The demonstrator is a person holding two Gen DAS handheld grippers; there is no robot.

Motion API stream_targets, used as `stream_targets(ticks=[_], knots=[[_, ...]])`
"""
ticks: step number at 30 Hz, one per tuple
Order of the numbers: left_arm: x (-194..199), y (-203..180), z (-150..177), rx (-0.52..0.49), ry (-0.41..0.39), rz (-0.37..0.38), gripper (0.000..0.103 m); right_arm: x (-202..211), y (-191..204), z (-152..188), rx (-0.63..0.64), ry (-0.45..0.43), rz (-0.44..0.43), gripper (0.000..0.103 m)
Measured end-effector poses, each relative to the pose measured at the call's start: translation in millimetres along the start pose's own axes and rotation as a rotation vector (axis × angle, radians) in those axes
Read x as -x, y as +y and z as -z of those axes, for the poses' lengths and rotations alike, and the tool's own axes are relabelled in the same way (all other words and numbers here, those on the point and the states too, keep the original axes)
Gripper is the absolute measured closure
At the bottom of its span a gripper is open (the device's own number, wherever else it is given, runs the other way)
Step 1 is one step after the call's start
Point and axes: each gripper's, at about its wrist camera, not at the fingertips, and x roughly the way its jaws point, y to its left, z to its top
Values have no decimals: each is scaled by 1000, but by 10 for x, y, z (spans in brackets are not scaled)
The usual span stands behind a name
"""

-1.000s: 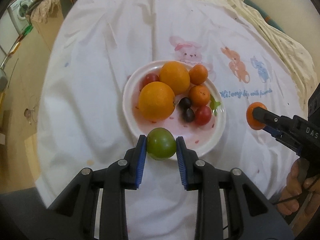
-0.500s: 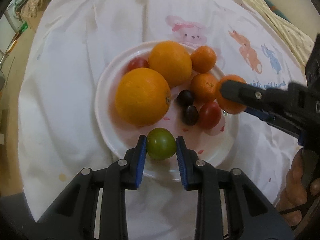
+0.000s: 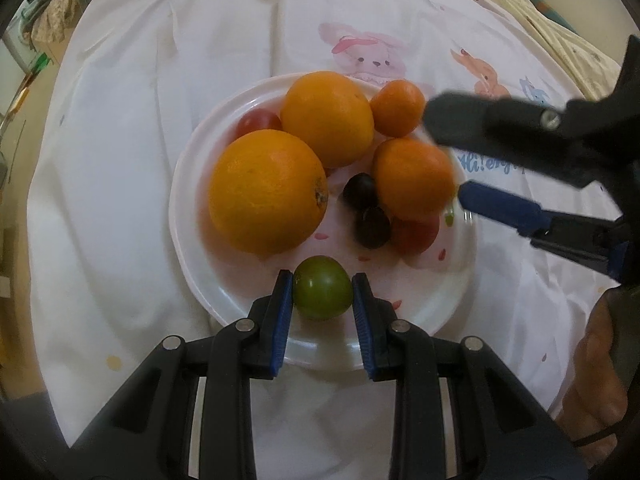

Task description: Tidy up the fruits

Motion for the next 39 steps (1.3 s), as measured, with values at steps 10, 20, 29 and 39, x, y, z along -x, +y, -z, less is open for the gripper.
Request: stream_targets(ticks=[10,20,29,39], knots=[[-59,19,-7,10,22,3,76,135,-56,-27,-24,-35,-20,23],[36,-41,-23,-26,-12,4,27,272,-116,-10,-37,-64,-18,23],[497,146,134,-20,-110,-104,27,713,34,191,70,-191,109,11],[1105,654,326,52,-233,-133,19,1036,331,775,239,-291,253,9]])
